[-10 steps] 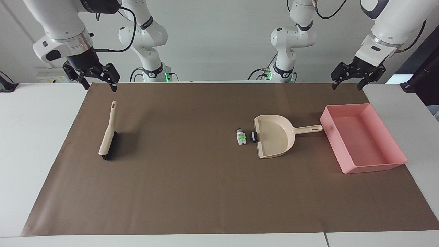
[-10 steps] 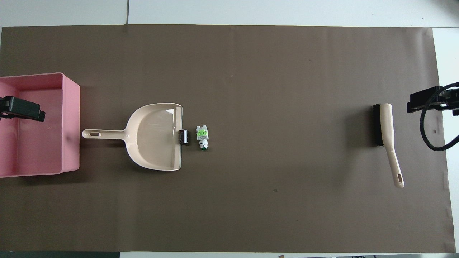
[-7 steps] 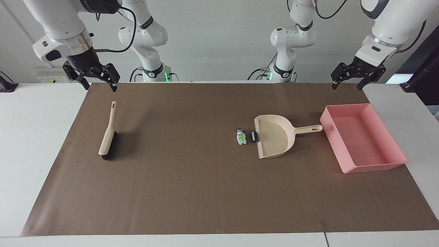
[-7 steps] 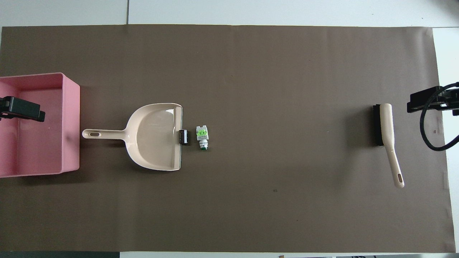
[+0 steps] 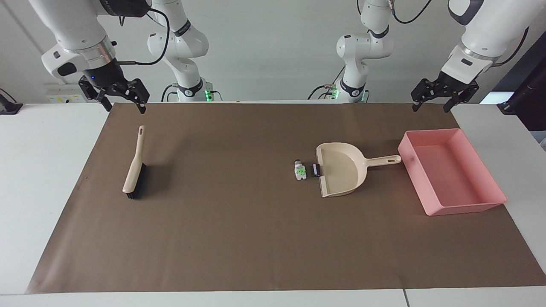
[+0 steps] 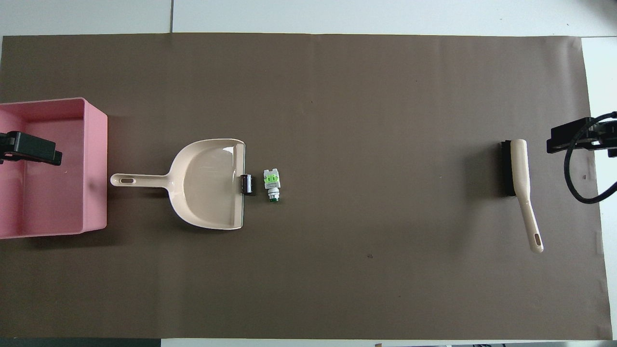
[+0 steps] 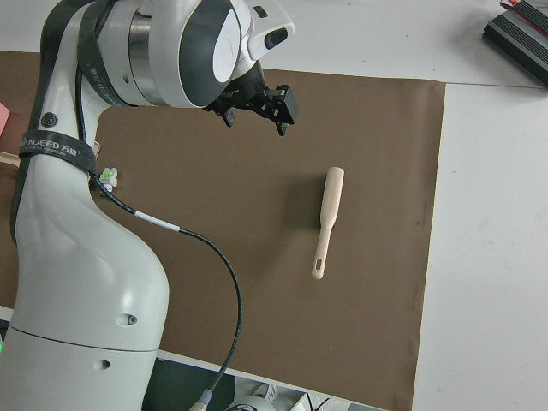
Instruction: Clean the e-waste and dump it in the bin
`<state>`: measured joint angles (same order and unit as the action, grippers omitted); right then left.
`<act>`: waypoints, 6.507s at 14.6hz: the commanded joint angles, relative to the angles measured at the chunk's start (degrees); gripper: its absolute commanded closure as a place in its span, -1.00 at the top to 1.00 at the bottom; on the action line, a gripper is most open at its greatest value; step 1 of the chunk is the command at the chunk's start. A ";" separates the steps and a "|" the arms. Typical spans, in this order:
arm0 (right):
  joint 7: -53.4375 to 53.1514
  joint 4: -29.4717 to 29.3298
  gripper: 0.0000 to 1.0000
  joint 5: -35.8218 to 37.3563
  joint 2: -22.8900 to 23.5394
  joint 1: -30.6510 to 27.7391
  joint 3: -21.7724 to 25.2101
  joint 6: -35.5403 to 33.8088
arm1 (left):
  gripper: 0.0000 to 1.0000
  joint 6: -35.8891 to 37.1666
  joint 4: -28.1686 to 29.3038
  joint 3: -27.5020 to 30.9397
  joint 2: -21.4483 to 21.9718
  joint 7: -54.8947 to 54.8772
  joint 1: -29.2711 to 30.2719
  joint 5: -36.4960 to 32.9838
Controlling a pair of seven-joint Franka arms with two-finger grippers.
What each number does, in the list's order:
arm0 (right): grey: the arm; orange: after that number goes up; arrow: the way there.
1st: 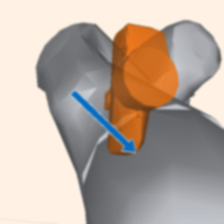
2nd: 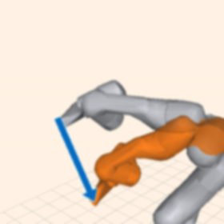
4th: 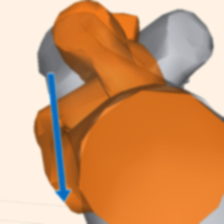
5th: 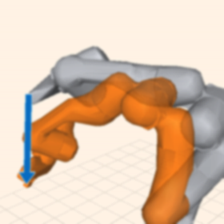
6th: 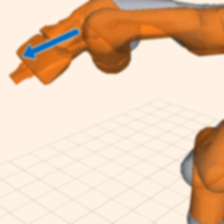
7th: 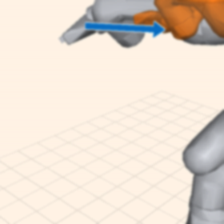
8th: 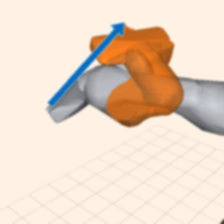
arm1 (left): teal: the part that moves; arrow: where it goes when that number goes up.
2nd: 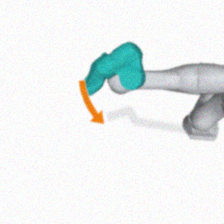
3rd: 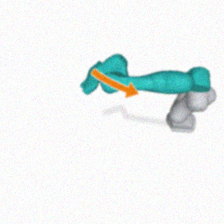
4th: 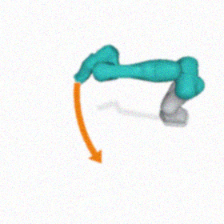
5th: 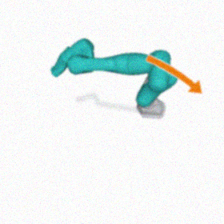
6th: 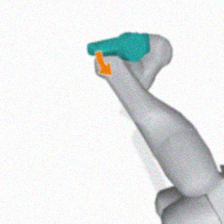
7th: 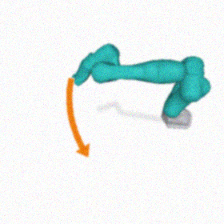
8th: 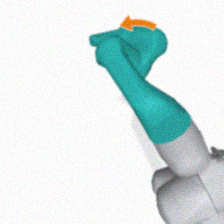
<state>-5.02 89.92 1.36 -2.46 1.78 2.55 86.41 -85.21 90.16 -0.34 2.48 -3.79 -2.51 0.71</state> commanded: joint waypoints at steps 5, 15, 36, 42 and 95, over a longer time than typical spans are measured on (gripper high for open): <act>1.07 1.66 1.00 0.23 -0.79 -0.46 -0.17 -0.02 | 0.96 -2.94 2.12 -0.27 1.56 -5.24 0.05 -0.88; 2.56 7.18 1.00 0.14 -3.16 -2.48 0.00 2.96 | 0.95 -3.38 5.11 -0.62 2.36 -52.77 -0.57 -0.71; 16.89 49.39 1.00 -0.56 -4.57 -15.05 0.09 41.99 | 0.87 -45.21 38.86 -0.71 -4.41 -59.94 -10.40 -16.07; 17.24 50.97 0.91 -0.92 -5.19 -15.05 0.00 42.08 | 0.77 -44.61 39.39 -0.71 -4.32 -58.26 -10.76 -16.53; -28.57 12.57 -1.00 -16.71 25.13 46.47 -2.90 39.43 | -1.00 -36.86 34.03 -0.71 -8.01 -59.31 -16.65 -25.32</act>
<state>-34.71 103.16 -10.59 21.29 47.83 -0.04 123.32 -119.66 122.51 -1.44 -5.55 -63.45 -18.26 -23.44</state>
